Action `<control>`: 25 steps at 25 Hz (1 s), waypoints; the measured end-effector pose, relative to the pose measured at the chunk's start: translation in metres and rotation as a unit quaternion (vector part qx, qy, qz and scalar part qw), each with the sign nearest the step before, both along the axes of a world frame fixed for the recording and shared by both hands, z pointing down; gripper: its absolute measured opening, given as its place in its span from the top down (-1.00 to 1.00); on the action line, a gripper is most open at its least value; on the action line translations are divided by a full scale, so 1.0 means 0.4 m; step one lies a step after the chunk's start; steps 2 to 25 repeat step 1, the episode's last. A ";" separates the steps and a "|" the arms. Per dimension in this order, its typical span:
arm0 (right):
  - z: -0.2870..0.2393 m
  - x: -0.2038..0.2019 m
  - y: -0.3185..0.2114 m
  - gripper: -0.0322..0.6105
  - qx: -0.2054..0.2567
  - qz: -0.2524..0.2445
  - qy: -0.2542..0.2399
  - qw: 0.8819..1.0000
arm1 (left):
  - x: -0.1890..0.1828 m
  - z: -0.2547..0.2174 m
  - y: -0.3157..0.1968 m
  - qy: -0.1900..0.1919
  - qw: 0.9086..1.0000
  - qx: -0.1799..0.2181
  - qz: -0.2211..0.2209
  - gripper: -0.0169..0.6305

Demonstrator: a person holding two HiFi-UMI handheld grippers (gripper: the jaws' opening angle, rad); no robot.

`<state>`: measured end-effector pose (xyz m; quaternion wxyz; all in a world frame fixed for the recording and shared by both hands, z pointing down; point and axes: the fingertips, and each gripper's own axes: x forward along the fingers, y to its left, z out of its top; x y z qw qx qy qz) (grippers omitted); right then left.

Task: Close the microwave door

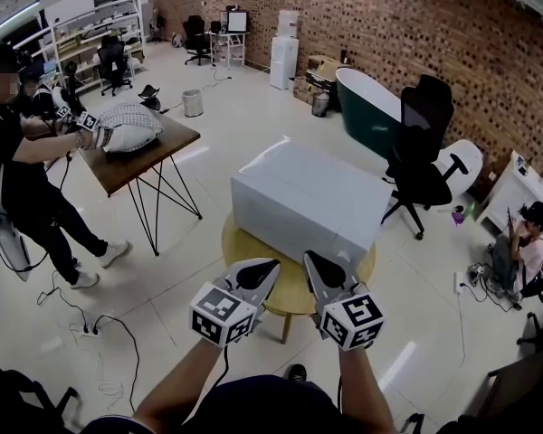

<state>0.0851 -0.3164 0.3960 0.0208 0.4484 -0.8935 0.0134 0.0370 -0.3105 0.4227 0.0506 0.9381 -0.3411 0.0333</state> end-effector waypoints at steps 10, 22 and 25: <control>0.000 -0.002 0.001 0.89 0.000 0.000 0.001 1.000 | -0.001 0.001 0.001 0.000 1.000 0.000 0.001 0.91; 0.000 -0.002 0.001 0.89 0.000 0.000 0.001 1.000 | -0.001 0.001 0.001 0.000 1.000 0.000 0.001 0.91; 0.000 -0.002 0.001 0.89 0.000 0.000 0.001 1.000 | -0.001 0.001 0.001 0.000 1.000 0.000 0.001 0.91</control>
